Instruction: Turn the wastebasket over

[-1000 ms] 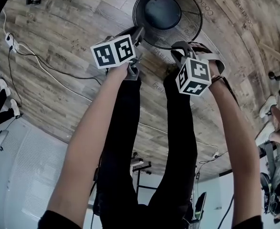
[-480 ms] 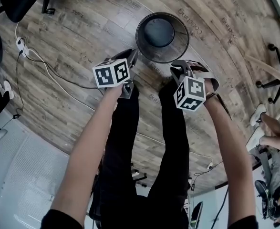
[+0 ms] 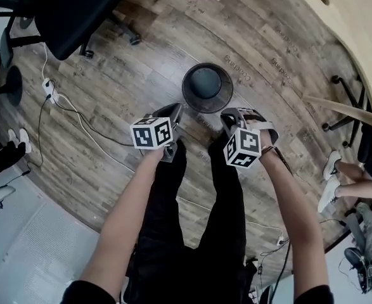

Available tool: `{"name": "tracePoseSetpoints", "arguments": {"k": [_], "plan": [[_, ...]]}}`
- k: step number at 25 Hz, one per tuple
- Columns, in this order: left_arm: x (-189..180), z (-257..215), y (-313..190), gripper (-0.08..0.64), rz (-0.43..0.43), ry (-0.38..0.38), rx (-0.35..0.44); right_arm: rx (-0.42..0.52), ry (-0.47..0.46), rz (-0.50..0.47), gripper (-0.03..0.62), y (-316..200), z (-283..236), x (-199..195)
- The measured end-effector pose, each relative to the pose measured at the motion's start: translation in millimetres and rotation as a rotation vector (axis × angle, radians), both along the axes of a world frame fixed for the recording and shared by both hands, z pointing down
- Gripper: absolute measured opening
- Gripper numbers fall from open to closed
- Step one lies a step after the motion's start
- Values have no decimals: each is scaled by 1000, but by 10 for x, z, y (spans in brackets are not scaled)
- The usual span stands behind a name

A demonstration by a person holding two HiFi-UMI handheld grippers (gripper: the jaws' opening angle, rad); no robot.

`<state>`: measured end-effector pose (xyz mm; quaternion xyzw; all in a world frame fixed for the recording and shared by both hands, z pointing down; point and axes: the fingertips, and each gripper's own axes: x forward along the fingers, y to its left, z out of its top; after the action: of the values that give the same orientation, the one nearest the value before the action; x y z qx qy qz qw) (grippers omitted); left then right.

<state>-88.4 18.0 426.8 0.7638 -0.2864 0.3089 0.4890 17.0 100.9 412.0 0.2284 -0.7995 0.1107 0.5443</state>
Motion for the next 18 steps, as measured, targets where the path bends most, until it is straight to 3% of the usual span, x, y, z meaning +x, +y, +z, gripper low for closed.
{"name": "tracePoseSetpoints", "arguments": {"k": [4,9,18], "plan": [[52,-512,-23,25,49,46,45,34,12,22,38,-25,-462,76],[66,-1258,58,18,126,66,130,49,-18,148,32,7,-1146,147],[366,-2546,115,18,262,131,285,212,-98,308,32,-173,-2480,203]]}}
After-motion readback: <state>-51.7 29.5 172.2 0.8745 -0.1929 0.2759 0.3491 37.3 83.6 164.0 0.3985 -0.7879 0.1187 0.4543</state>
